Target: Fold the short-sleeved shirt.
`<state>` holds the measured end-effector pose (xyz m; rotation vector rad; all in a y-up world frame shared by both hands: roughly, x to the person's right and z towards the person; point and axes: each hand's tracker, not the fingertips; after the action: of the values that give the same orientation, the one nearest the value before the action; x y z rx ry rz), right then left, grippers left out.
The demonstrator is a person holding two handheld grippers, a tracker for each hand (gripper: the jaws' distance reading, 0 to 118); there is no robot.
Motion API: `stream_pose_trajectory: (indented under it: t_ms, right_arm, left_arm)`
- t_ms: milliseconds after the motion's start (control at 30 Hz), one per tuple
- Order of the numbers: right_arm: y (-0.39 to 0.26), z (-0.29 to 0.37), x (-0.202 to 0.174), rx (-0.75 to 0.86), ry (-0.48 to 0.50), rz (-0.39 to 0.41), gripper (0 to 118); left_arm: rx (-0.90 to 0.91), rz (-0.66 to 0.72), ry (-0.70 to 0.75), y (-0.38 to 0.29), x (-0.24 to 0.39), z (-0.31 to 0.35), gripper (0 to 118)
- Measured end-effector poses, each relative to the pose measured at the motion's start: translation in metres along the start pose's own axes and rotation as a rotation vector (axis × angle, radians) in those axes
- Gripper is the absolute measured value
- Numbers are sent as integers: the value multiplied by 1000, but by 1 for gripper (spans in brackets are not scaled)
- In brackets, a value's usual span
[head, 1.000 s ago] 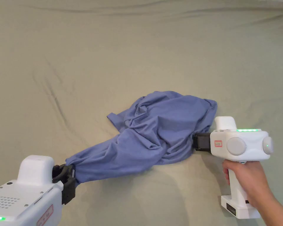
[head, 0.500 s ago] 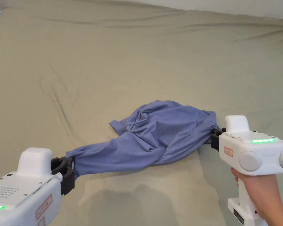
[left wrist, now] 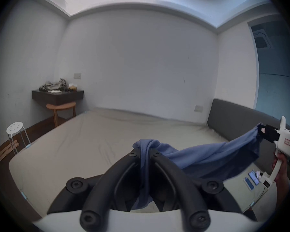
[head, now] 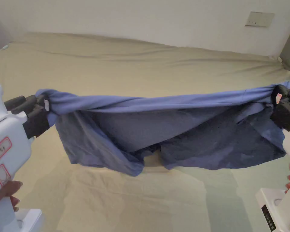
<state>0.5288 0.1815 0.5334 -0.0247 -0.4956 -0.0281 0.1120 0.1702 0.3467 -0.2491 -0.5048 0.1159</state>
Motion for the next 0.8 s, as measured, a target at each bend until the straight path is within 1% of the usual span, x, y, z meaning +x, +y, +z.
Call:
stream_pose_trajectory:
  t_ms: [33,200,333,400,500,633,800]
  right_arm:
    - [8,5,-2,28,1,7,6]
    - [52,28,-15,154,-23,110,6]
    - [82,36,-22,223,-34,162,6]
    - [97,36,-25,271,-61,213,6]
    - [121,29,-27,312,-86,275,6]
    - [153,13,-28,347,-96,299,6]
    - [195,-23,-31,374,-117,362,6]
  left_arm:
    - [22,3,0,8,1,3,7]
    - [158,-12,8,57,4,15,7]
    - [237,-42,13,92,8,20,7]
    - [261,-61,14,108,10,20,7]
    - [290,-89,11,128,17,18,7]
    - [315,-126,9,154,22,6,7]
    - [326,-172,6,185,28,-26,7]
